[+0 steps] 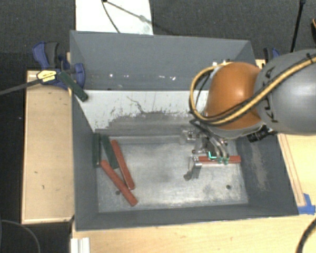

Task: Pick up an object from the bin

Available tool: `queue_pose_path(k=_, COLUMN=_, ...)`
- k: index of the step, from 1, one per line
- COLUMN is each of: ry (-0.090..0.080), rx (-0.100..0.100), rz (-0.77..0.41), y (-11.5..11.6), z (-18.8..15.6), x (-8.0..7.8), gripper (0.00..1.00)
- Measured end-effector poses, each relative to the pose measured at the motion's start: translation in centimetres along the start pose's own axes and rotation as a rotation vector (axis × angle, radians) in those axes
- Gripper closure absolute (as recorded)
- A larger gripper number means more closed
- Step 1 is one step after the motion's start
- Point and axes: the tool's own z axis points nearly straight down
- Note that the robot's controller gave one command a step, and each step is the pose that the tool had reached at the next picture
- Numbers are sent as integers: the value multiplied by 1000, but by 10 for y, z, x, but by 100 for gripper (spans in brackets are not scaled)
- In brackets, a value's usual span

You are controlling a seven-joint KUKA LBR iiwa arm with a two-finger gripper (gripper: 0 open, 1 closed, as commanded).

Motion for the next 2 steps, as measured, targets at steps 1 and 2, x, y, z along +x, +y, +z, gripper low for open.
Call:
queue_pose_path(k=1, ry=-4, rx=0, rz=74, y=-115, z=49, x=11, gripper=0)
queue_pose_path(k=2, ry=-12, rx=1, rz=23, y=-110, z=71, x=-37, gripper=0)
